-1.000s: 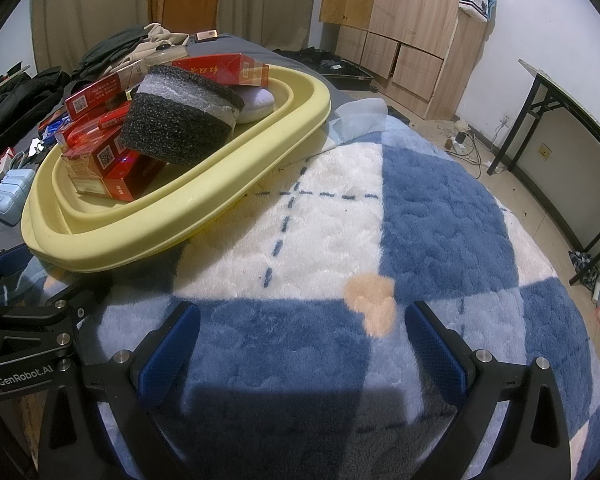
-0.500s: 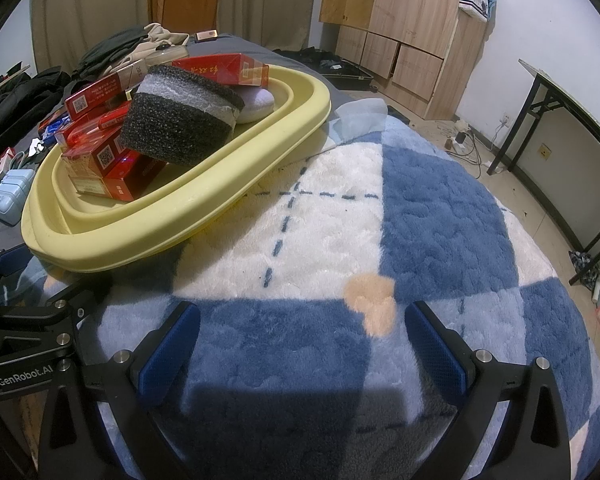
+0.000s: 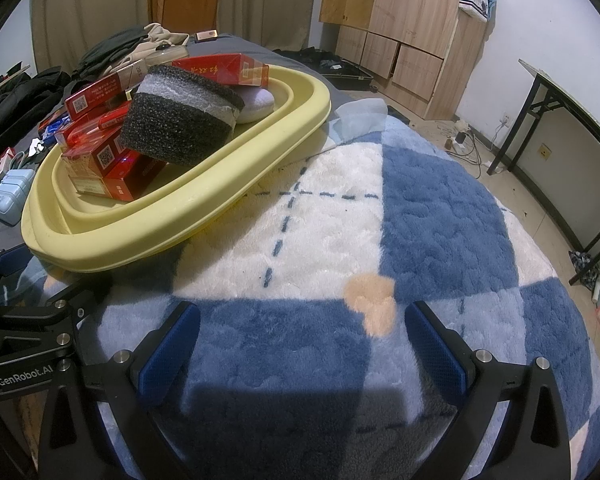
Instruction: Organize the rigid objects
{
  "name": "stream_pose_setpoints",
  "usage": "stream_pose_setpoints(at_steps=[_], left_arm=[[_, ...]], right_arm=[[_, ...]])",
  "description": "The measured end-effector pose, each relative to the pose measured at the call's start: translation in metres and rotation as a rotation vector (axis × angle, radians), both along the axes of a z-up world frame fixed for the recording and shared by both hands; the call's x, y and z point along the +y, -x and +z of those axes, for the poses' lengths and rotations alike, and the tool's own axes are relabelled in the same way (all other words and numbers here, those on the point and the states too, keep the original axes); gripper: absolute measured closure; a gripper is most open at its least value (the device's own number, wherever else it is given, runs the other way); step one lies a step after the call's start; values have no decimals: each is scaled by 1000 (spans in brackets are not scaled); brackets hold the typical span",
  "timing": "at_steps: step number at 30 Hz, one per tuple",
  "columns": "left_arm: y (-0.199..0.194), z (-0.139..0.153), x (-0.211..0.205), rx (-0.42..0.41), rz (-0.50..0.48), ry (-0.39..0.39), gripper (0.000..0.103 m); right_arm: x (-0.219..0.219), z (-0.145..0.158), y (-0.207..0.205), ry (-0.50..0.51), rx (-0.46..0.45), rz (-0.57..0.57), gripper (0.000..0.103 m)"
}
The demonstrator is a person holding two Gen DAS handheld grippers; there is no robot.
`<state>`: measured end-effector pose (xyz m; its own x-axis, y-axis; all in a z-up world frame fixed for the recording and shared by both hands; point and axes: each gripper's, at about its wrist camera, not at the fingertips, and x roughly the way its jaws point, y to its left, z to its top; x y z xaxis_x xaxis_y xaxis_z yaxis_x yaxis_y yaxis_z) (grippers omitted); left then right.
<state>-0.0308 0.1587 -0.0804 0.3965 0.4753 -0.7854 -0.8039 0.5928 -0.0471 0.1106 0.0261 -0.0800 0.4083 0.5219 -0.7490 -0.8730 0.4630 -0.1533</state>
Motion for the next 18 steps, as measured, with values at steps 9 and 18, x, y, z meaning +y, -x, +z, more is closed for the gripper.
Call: stream_pose_setpoints(at_steps=[9, 18], left_arm=[[0, 0, 0, 0, 0, 0, 0], [0, 0, -1, -2, 0, 1, 0]], right_arm=[[-1, 0, 0, 0, 1, 0, 0], [-3, 1, 1, 1, 0, 0, 0]])
